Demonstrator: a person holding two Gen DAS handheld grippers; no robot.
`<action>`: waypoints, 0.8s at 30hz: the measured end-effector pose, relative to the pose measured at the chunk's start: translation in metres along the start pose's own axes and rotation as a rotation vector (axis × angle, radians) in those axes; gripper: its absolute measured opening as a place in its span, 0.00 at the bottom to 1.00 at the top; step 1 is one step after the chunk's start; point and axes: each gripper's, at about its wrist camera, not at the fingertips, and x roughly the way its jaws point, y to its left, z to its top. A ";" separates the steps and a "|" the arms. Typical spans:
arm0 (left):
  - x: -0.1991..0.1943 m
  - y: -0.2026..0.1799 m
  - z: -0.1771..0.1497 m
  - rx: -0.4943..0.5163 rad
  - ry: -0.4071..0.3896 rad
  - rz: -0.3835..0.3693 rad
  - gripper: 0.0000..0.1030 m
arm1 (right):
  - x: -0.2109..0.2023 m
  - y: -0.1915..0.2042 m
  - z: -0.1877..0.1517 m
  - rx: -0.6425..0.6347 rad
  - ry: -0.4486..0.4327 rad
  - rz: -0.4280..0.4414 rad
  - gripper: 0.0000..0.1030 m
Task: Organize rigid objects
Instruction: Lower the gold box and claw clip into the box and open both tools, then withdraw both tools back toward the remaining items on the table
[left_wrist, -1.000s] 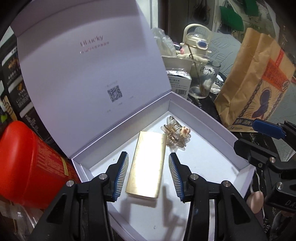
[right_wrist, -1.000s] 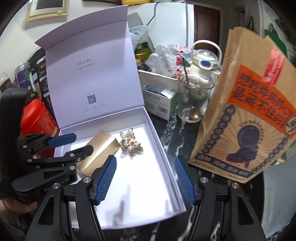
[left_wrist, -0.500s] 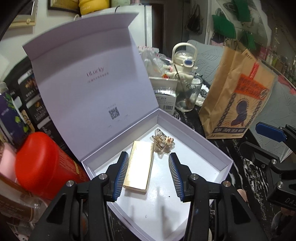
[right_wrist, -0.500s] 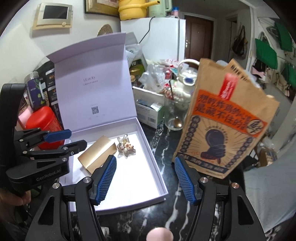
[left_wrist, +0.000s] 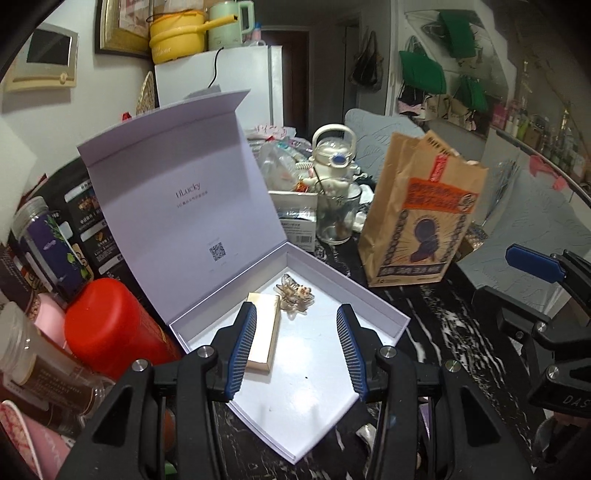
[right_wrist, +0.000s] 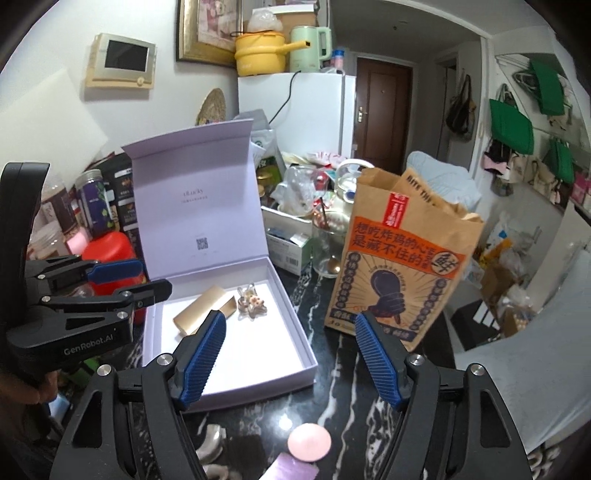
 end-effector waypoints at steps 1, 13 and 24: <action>-0.006 -0.001 0.000 0.002 -0.007 -0.001 0.43 | -0.004 0.000 -0.001 0.000 -0.004 -0.002 0.71; -0.055 -0.017 -0.022 0.021 -0.028 -0.076 0.80 | -0.066 0.007 -0.024 -0.003 -0.070 -0.055 0.84; -0.086 -0.026 -0.059 0.057 -0.037 -0.073 0.95 | -0.106 0.011 -0.060 0.033 -0.088 -0.100 0.93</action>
